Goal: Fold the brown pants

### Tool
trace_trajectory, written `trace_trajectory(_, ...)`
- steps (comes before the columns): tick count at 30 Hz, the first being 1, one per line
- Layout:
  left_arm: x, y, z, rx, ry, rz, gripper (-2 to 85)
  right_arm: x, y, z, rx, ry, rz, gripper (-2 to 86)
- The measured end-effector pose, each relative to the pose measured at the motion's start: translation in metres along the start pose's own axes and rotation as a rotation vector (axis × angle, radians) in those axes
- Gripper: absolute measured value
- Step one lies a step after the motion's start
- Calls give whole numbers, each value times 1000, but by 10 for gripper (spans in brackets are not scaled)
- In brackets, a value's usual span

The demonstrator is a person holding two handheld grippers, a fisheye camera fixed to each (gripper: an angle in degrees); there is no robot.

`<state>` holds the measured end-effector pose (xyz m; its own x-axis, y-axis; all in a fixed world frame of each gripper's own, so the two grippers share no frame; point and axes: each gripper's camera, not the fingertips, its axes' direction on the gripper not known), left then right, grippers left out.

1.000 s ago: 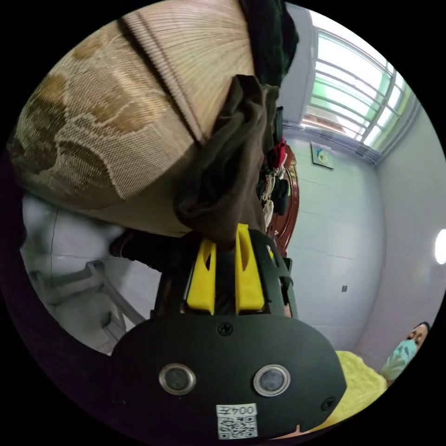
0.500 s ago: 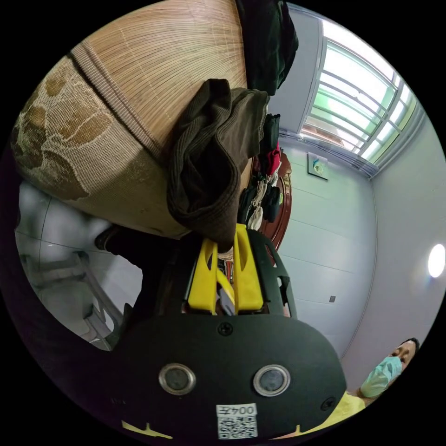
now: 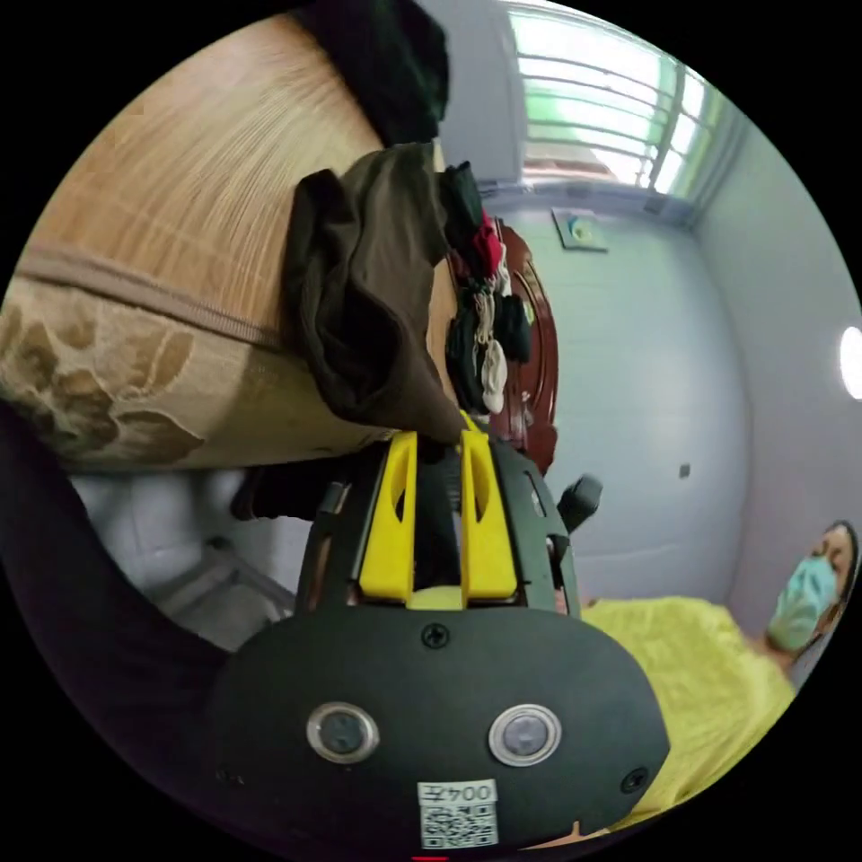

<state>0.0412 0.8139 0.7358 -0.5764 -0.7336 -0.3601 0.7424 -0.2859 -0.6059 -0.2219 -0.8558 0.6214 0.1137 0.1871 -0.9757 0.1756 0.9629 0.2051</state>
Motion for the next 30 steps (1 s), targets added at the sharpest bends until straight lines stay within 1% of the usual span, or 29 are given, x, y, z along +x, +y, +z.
trace_trajectory(2,43,10,-30,-19,-112,158,124,20,-14,-9,-17,-84,23,57)
trace_trajectory(3,56,14,-38,-16,-153,205,132,23,-18,-11,-24,-95,22,57)
trace_trajectory(5,118,23,-58,-15,-360,431,181,34,-32,-17,-43,-124,13,57)
trace_trajectory(6,134,24,-58,-25,-421,490,189,36,-35,-19,-47,-132,14,57)
trace_trajectory(7,167,25,-54,-53,-546,610,205,41,-42,-21,-57,-149,17,56)
trace_trajectory(8,198,26,-45,-75,-661,728,220,45,-48,-22,-68,-168,22,56)
trace_trajectory(9,213,26,-38,-88,-716,782,225,48,-51,-22,-73,-178,25,56)
trace_trajectory(11,261,24,-5,-148,-902,971,242,56,-61,-24,-94,-206,29,55)
trace_trajectory(12,271,23,5,-166,-941,1010,244,58,-63,-24,-97,-211,28,55)
trace_trajectory(14,301,18,41,-258,-1064,1148,241,65,-71,-27,-105,-219,17,54)
trace_trajectory(15,307,17,49,-287,-1087,1176,238,67,-72,-28,-106,-219,14,54)
trace_trajectory(17,320,10,76,-384,-1184,1262,197,77,-79,-32,-104,-227,12,54)
trace_trajectory(18,322,8,79,-393,-1211,1279,171,80,-81,-33,-102,-230,14,54)
trace_trajectory(19,326,4,82,-396,-1257,1305,120,86,-83,-35,-96,-235,21,55)
trace_trajectory(21,336,-2,76,-385,-1252,1324,85,95,-86,-38,-85,-248,28,56)
trace_trajectory(23,362,-11,57,-340,-1192,1276,71,105,-89,-45,-73,-258,27,56)
trace_trajectory(25,382,-12,45,-319,-1178,1275,65,110,-89,-53,-61,-260,9,57)
trace_trajectory(30,427,0,19,-362,-1141,1278,55,111,-82,-81,-48,-235,-61,56)
